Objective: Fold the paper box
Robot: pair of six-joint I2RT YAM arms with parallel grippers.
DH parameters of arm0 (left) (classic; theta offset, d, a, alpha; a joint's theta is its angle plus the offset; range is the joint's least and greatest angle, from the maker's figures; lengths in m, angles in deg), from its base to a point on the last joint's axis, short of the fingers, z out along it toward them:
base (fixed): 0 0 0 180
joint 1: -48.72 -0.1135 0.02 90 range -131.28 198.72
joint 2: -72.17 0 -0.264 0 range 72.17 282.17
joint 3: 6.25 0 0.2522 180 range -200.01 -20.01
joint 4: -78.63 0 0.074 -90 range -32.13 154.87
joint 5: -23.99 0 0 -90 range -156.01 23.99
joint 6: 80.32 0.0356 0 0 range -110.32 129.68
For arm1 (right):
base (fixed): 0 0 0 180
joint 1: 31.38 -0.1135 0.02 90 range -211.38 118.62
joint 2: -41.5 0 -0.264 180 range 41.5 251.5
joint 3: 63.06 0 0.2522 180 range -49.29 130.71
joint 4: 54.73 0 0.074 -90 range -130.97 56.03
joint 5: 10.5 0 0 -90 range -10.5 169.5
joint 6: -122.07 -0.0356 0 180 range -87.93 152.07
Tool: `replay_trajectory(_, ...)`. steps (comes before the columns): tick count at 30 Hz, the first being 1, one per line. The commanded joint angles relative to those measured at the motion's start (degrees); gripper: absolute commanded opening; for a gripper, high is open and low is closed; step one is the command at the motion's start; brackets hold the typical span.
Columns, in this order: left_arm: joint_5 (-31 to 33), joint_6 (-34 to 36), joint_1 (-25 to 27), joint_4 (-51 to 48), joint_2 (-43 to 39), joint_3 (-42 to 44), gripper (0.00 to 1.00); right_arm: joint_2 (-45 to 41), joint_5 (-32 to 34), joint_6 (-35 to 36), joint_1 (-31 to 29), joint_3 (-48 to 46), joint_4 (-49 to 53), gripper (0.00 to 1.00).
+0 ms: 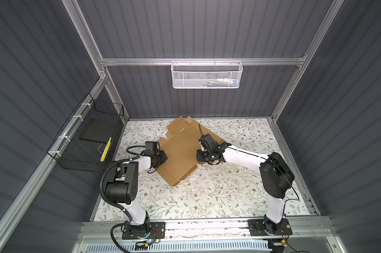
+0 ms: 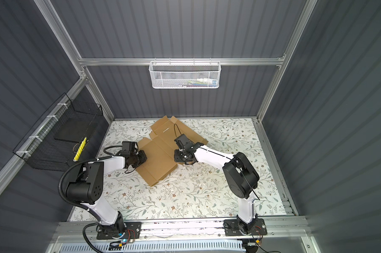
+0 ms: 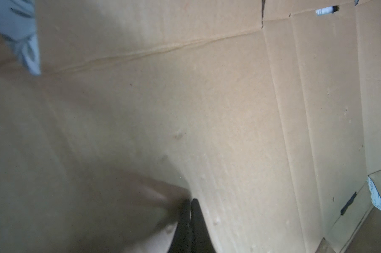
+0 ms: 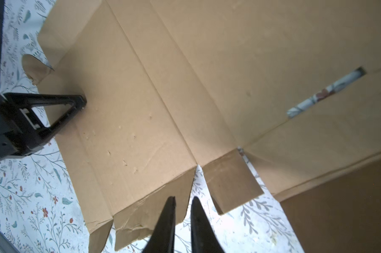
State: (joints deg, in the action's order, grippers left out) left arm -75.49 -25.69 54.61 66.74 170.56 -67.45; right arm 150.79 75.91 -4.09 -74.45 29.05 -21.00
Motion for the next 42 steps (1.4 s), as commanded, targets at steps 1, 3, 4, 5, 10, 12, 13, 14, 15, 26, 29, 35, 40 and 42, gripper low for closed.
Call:
replay_trajectory(1,-1.2,-0.3,-0.3,-0.3,1.0,2.1,0.0,0.9,-0.3,-1.1,-0.1,-1.7,-1.2,0.18)
replay_trajectory(3,-1.2,-0.3,-0.3,-0.2,0.5,2.8,0.0,1.2,-0.1,-1.0,0.0,-2.5,-1.3,0.17)
replay_trajectory(4,-1.3,-0.3,-0.3,-0.2,0.2,3.3,0.0,1.4,-0.2,-1.1,0.0,-2.9,-1.5,0.18)
replay_trajectory(5,-1.3,-0.4,-0.3,-0.1,-0.1,3.6,0.0,1.7,-0.2,-1.1,0.1,-3.3,-1.7,0.17)
replay_trajectory(10,-1.9,-1.0,-0.3,0.8,-1.8,6.5,0.0,3.2,-1.0,-1.5,0.5,-4.6,-2.9,0.17)
replay_trajectory(12,-2.3,-1.2,-0.3,1.1,-2.3,7.5,0.0,3.5,-1.1,-1.5,0.7,-5.0,-3.1,0.17)
replay_trajectory(13,-2.5,-1.2,-0.3,1.1,-2.6,8.1,0.0,3.6,-1.1,-1.5,1.0,-5.3,-3.2,0.17)
replay_trajectory(14,-2.6,-1.3,-0.3,1.2,-2.9,8.5,0.0,3.8,-1.1,-1.6,1.2,-5.7,-3.4,0.17)
replay_trajectory(15,-2.7,-1.4,-0.3,1.3,-3.3,9.1,0.0,3.9,-1.1,-1.6,1.4,-5.9,-3.5,0.17)
replay_trajectory(26,-5.2,-3.0,-0.2,0.9,-10.0,14.7,0.0,3.6,-1.2,0.0,6.2,-9.1,-3.3,0.17)
replay_trajectory(29,-5.1,-3.7,0.8,0.4,-12.6,16.7,0.0,3.8,-0.8,0.9,7.5,-9.3,-2.9,0.17)
replay_trajectory(35,-2.9,-6.3,6.5,-1.6,-18.3,19.7,0.0,3.1,-0.5,2.7,10.1,-8.8,-1.7,0.17)
replay_trajectory(40,-1.2,-5.4,7.1,-5.3,-21.8,17.8,0.0,1.0,0.5,4.6,10.3,-7.1,0.7,0.17)
replay_trajectory(42,-0.3,-3.9,7.1,-7.5,-21.9,15.3,0.0,-0.2,0.5,4.9,10.3,-7.0,1.3,0.17)
